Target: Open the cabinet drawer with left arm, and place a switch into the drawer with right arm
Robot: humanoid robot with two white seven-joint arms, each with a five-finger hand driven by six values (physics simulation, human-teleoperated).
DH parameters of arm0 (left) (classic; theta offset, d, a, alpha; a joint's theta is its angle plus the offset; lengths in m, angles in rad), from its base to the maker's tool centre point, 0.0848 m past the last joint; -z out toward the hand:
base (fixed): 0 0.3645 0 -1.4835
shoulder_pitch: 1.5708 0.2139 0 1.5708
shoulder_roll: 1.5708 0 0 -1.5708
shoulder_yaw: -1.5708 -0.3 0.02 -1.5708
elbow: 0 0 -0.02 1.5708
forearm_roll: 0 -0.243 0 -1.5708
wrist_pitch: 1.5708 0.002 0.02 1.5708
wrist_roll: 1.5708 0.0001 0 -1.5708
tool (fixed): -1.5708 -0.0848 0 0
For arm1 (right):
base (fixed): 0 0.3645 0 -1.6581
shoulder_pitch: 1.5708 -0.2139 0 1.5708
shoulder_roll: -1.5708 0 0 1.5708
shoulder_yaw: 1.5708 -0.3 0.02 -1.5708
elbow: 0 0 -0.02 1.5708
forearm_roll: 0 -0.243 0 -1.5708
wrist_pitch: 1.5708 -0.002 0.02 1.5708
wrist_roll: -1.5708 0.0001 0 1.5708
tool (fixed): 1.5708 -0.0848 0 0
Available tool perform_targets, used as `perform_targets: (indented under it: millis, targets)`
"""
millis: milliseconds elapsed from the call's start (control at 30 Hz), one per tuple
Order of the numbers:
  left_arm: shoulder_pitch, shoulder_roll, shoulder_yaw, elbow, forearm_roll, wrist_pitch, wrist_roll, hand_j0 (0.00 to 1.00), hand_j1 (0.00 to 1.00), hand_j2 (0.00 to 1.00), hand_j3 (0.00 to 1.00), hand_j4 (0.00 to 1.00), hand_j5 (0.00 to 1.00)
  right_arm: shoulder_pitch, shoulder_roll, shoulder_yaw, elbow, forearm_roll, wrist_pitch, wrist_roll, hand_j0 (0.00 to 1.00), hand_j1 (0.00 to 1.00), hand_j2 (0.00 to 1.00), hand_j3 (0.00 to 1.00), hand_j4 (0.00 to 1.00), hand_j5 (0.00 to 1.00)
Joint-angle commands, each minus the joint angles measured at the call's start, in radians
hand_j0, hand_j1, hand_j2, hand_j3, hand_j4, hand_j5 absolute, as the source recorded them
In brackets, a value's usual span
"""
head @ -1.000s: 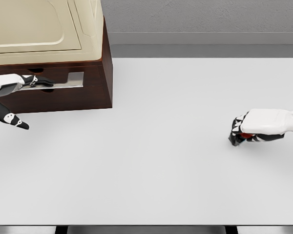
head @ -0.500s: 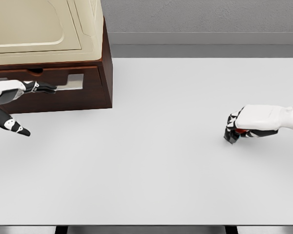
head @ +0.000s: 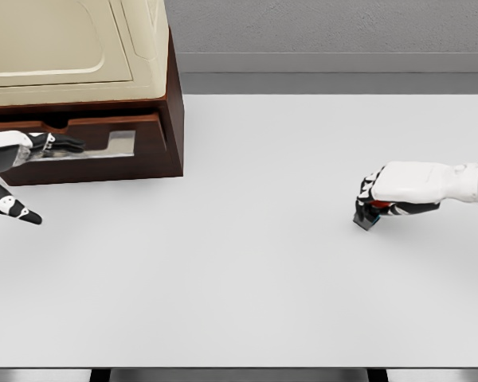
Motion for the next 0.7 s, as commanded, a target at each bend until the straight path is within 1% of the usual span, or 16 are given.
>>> perform_targets:
  millis: [0, 133, 300, 433, 667]
  targets:
    - [0.001, 0.01, -0.012, 0.004, -0.038, -0.001, 0.001, 1.0, 1.0, 1.0, 1.0, 1.0, 1.0, 0.0, 0.012, 0.001, 0.006, -0.006, 0.003, 0.0, 0.48, 0.48, 0.48, 0.48, 0.48, 0.48]
    - [0.003, 0.01, -0.012, 0.004, -0.021, 0.0, 0.001, 1.0, 1.0, 1.0, 1.0, 1.0, 1.0, -0.006, 0.032, 0.002, 0.023, -0.006, 0.003, 0.0, 0.45, 0.45, 0.45, 0.45, 0.45, 0.45]
    - [0.004, 0.042, -0.012, 0.004, 0.007, 0.0, 0.001, 1.0, 1.0, 1.0, 1.0, 1.0, 1.0, -0.014, 0.041, 0.002, 0.029, -0.006, 0.003, 0.0, 0.44, 0.44, 0.44, 0.44, 0.44, 0.44]
    - [0.003, 0.053, -0.011, 0.002, 0.016, 0.0, 0.001, 1.0, 1.0, 1.0, 1.0, 1.0, 1.0, -0.029, 0.067, 0.005, 0.046, -0.006, 0.003, 0.0, 0.44, 0.44, 0.44, 0.44, 0.44, 0.44]
    - [0.004, 0.039, -0.011, 0.002, 0.018, 0.0, 0.001, 1.0, 1.0, 1.0, 1.0, 1.0, 1.0, -0.043, 0.092, 0.007, 0.053, -0.006, 0.003, 0.0, 0.44, 0.44, 0.44, 0.44, 0.44, 0.44]
